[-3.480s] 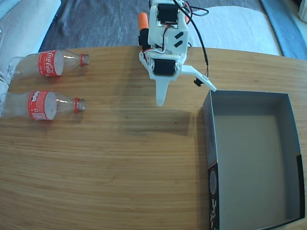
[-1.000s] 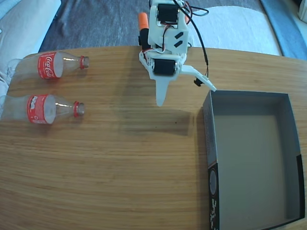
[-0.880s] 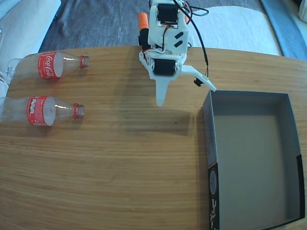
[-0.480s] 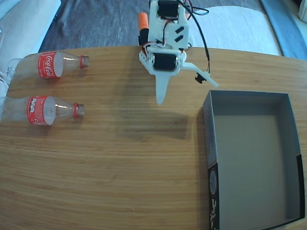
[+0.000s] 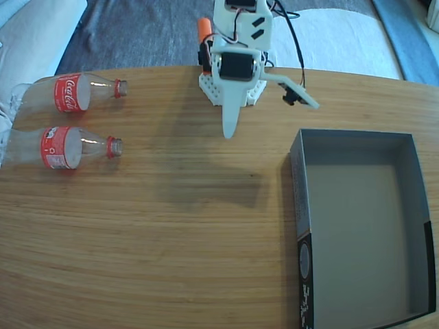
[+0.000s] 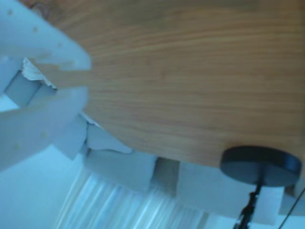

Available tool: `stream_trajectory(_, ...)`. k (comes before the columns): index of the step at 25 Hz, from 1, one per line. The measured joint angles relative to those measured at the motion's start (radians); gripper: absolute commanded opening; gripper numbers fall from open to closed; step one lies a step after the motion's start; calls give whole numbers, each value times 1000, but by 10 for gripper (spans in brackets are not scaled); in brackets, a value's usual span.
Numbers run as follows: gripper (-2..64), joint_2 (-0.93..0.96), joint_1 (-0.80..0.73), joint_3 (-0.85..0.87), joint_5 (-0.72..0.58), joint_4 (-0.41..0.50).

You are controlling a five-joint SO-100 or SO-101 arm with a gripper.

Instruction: Grasp the bottles and put them in the box.

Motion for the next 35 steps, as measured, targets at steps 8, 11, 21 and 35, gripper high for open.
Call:
stream_trajectory(8,-3,-32,51,-91,0,0)
stream_trajectory(11,-3,-163,57,-178,0,0)
stream_trajectory(21,1,-580,60,-520,0,2)
stream_trajectory(35,1,-1123,218,-1025,-87,255)
